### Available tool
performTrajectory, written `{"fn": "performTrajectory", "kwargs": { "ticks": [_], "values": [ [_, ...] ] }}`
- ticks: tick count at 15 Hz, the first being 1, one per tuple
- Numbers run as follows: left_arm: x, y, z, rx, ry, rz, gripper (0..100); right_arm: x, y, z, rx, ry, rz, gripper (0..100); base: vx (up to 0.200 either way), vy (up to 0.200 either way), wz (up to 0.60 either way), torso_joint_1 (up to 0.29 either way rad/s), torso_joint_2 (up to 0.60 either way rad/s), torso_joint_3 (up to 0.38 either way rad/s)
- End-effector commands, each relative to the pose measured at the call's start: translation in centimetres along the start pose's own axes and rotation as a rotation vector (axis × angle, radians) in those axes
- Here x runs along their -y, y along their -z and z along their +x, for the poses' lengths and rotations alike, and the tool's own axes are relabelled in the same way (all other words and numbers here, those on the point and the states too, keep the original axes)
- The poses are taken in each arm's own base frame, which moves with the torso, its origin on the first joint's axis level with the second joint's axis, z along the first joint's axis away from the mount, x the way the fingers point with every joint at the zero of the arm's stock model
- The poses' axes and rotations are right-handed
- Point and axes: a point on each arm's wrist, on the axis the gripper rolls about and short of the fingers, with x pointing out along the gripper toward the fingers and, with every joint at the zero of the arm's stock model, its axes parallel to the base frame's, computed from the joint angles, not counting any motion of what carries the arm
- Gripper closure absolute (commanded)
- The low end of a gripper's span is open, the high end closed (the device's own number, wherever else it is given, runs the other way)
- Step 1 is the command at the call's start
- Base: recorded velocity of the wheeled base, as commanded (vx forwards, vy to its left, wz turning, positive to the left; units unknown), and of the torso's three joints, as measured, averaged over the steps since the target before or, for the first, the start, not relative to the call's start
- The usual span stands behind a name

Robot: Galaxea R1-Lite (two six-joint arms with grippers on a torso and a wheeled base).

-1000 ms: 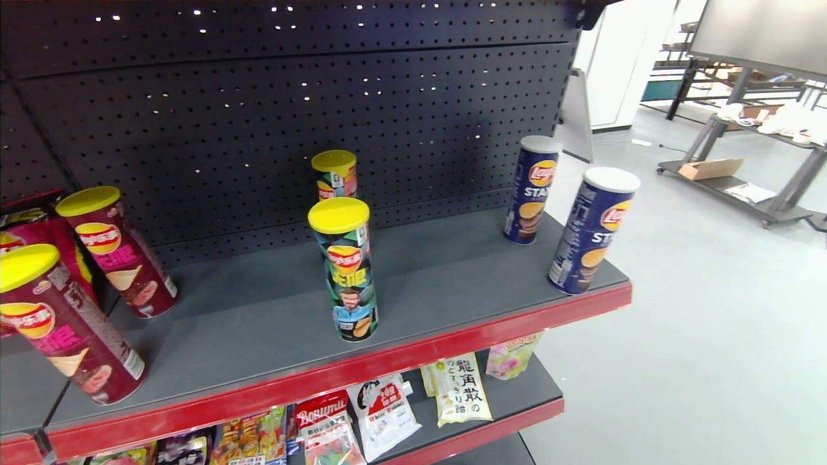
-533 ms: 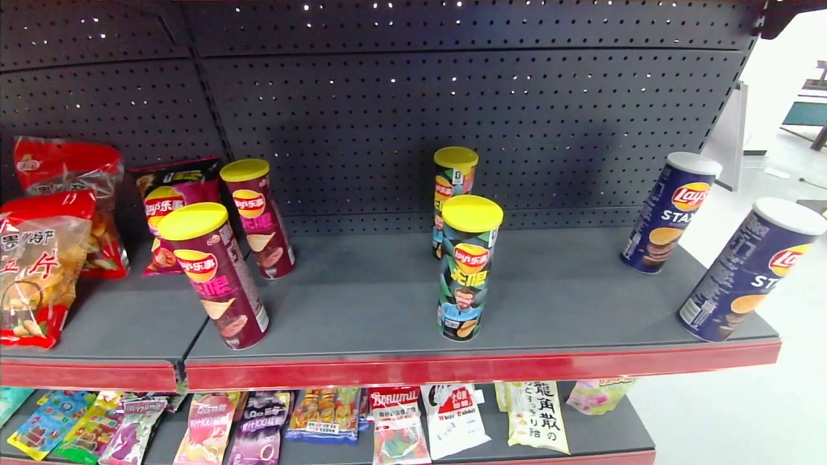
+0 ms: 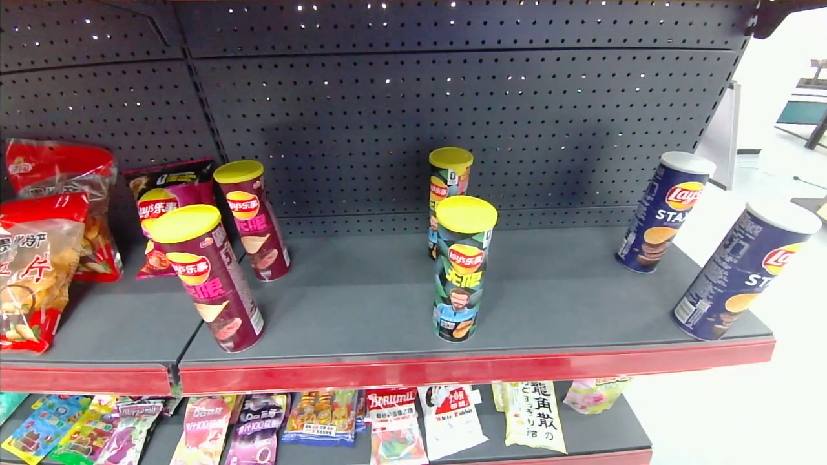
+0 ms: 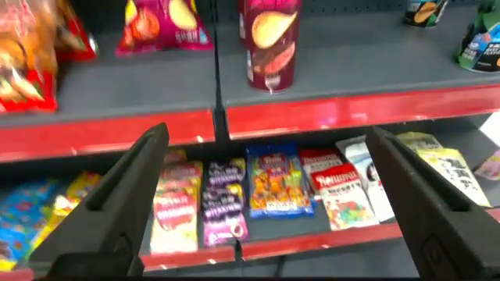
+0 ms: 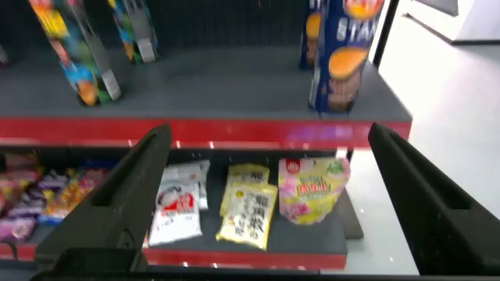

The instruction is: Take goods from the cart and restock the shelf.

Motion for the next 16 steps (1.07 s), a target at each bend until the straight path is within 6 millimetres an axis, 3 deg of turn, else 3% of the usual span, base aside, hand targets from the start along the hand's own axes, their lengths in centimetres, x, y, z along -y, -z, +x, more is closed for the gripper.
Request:
{"fn": "performTrajectory", "kwargs": {
  "ticks": [1,2,6,9,16],
  "values": [
    [0.0,0.3,0.1,-0.015,-0.001,-0.009,0,-0.2,-8.3,8.9,-0.234,-0.215,-0.063,0,0.0,0.0,0.0,0.0,0.0,0.0],
    [0.0,0.3,0.1,-0.015,-0.005,-0.019,0,-1.2,-7.8,11.6,-0.316,-0.32,-0.074,0,0.0,0.0,0.0,0.0,0.0,0.0],
    [0.0,0.2,0.1,-0.012,0.015,0.0,0,-4.8,-4.8,15.3,-0.508,-0.542,-0.092,0,0.0,0.0,0.0,0.0,0.0,0.0],
    [0.2,0.2,0.1,-0.009,0.075,0.048,0,-6.4,-2.9,19.3,-0.605,-0.536,-0.087,0,0.0,0.0,0.0,0.0,0.0,0.0],
    [0.2,0.2,0.1,-0.007,0.067,0.053,0,-8.1,0.2,25.6,-0.763,-0.472,-0.101,0,0.0,0.0,0.0,0.0,0.0,0.0]
  ]
}}
